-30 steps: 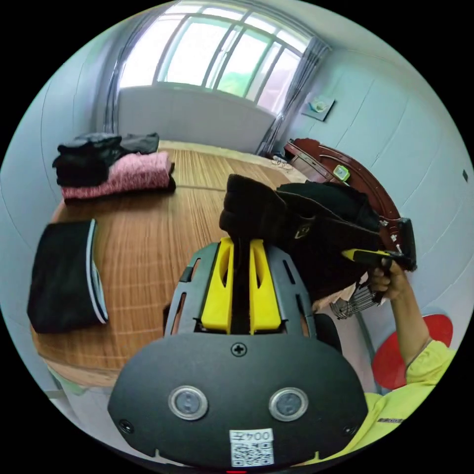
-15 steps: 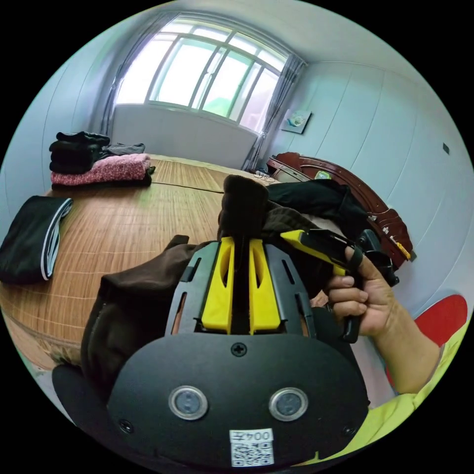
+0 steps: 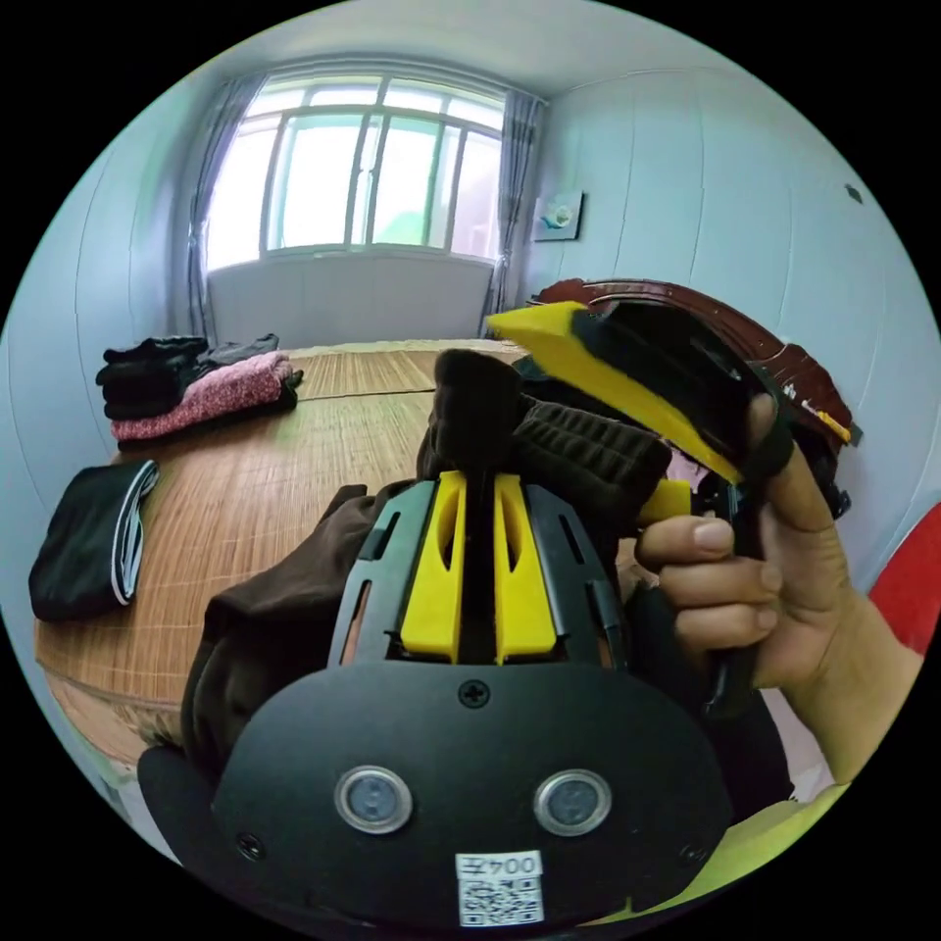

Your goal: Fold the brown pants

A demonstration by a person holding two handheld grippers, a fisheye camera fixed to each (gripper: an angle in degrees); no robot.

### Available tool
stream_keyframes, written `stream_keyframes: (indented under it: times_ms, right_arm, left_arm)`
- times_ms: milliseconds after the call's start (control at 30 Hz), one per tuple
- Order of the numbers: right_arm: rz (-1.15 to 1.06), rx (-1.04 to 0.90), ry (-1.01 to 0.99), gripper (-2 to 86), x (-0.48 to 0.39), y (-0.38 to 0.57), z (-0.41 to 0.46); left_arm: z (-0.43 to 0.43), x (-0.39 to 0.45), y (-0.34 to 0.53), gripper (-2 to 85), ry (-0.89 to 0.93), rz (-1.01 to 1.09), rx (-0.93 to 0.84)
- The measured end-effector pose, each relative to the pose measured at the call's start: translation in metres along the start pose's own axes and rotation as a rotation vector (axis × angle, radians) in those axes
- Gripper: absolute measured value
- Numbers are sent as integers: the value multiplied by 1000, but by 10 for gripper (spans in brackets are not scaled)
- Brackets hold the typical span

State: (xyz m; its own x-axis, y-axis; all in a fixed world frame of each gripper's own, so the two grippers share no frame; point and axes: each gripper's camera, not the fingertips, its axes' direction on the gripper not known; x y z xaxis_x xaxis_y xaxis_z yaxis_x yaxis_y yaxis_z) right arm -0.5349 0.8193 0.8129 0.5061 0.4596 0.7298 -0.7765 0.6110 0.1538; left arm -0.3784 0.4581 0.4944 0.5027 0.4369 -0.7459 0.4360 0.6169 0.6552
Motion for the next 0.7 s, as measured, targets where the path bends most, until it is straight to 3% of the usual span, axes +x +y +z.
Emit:
stream_keyframes:
  times_ms: [100, 267, 400, 700]
  right_arm:
    - [-8, -16, 112, 251, -11, -1, 5]
    - [-53, -56, 278, 254, -30, 6, 19]
    - [-46, -95, 414, 245, -39, 12, 26]
    - [-41, -130, 475, 158, -42, 31, 6]
  left_arm:
    - [0, 24, 2, 12, -25, 45, 13]
    - [0, 95, 10, 13, -217, 351, 22]
    - [2, 132, 20, 14, -283, 472, 33]
    - [-1, 181, 38, 15, -331, 605, 93]
